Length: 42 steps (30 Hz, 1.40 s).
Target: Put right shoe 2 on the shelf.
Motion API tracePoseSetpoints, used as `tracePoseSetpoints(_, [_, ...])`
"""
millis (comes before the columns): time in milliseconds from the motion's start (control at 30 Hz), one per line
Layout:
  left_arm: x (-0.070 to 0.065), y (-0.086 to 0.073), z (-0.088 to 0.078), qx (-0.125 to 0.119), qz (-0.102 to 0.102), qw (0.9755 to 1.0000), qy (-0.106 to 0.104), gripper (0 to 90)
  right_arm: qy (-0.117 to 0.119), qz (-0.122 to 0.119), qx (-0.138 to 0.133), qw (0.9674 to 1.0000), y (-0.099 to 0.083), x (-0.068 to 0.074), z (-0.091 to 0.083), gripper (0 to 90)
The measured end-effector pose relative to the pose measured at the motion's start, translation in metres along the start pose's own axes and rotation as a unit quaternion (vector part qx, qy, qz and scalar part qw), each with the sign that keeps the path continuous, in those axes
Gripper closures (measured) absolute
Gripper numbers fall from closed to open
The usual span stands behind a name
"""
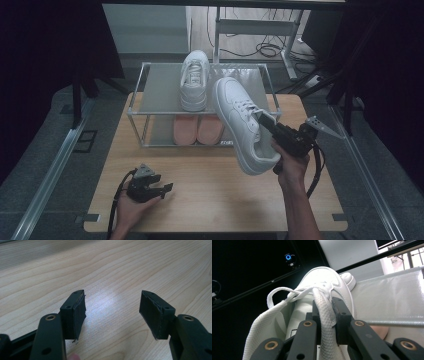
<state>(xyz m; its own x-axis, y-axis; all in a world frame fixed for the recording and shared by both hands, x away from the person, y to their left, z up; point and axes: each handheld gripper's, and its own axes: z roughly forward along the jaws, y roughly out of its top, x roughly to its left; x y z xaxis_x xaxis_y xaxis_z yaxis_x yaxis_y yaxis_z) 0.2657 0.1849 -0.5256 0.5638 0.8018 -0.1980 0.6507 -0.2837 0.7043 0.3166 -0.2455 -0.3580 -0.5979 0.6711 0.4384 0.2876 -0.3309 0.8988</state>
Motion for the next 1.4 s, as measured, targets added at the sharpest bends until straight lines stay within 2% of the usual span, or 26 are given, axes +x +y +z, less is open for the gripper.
tracePoseSetpoints(233, [0.000, 0.000, 0.000, 0.000, 0.000, 1.0000, -0.001, 38.3, -0.008, -0.002, -0.004, 1.0000, 0.009, 0.000, 0.010, 81.2])
tracePoseSetpoints(500, [0.000, 0.000, 0.000, -0.004, -0.001, 1.0000, -0.002, 38.5, -0.023, -0.001, -0.006, 0.9997, 0.018, 0.001, 0.030, 81.2])
tracePoseSetpoints(900, [0.001, 0.000, -0.001, -0.006, 0.001, 1.0000, 0.000, 38.4, -0.062, 0.006, -0.003, 0.9980, 0.029, -0.005, 0.064, 81.2])
tracePoseSetpoints(1400, [0.001, 0.000, -0.002, -0.010, 0.002, 0.9999, -0.003, 38.3, -0.086, 0.017, -0.001, 0.9962, 0.036, -0.012, 0.086, 81.2])
